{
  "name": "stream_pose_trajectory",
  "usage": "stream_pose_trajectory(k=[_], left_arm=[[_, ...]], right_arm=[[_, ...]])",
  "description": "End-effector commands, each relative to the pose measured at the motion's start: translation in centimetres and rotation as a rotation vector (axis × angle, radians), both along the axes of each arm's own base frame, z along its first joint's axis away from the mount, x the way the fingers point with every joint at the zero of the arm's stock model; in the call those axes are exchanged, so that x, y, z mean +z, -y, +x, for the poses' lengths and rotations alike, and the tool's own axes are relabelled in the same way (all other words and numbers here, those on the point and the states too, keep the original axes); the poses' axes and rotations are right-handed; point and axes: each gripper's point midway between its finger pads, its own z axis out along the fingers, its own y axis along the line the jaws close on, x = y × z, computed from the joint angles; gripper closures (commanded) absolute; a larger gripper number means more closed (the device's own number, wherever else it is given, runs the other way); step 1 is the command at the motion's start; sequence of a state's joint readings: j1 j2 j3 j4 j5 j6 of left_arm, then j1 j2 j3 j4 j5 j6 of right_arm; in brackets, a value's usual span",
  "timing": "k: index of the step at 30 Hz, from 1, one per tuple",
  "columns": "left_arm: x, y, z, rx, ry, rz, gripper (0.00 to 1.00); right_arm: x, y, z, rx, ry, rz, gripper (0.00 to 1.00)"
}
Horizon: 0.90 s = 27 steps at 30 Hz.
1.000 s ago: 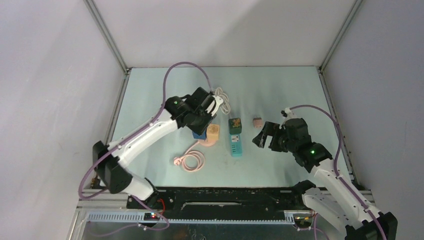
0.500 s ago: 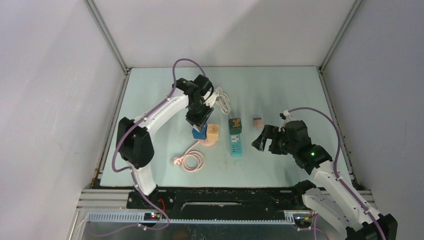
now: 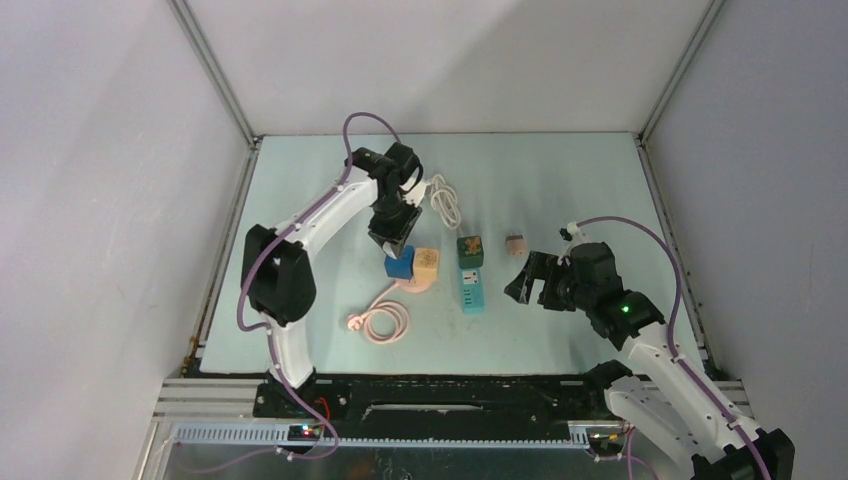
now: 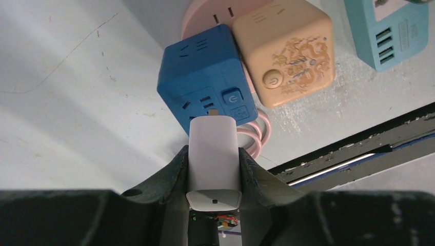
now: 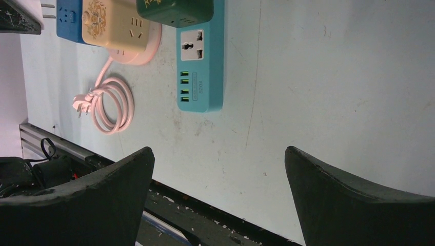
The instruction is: Insert the plug
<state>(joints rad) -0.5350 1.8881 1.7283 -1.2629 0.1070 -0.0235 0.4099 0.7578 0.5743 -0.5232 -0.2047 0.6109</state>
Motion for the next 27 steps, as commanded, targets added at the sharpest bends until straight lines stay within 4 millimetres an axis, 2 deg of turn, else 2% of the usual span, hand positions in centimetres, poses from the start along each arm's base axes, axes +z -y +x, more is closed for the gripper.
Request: stream_pose_trajectory(k=[1, 12, 27], left_arm=[[0.9, -0.3, 1.2, 0.101, 0.028, -0.007, 1.0], [-1.3, -0.5, 0.4, 0.141, -0.065, 0.008, 1.0], [-2.4, 0.1, 0.6, 0.147, -0.106, -0.008, 1.0]], right_arm=[[0.2, 0.2, 0.2, 0.002, 0.022, -0.011, 0.0], [0.0, 0.3, 0.1, 0.005, 0.022, -0.017, 0.01], [0.0, 0.5, -0.1, -0.006, 0.028, -0.01, 0.0]])
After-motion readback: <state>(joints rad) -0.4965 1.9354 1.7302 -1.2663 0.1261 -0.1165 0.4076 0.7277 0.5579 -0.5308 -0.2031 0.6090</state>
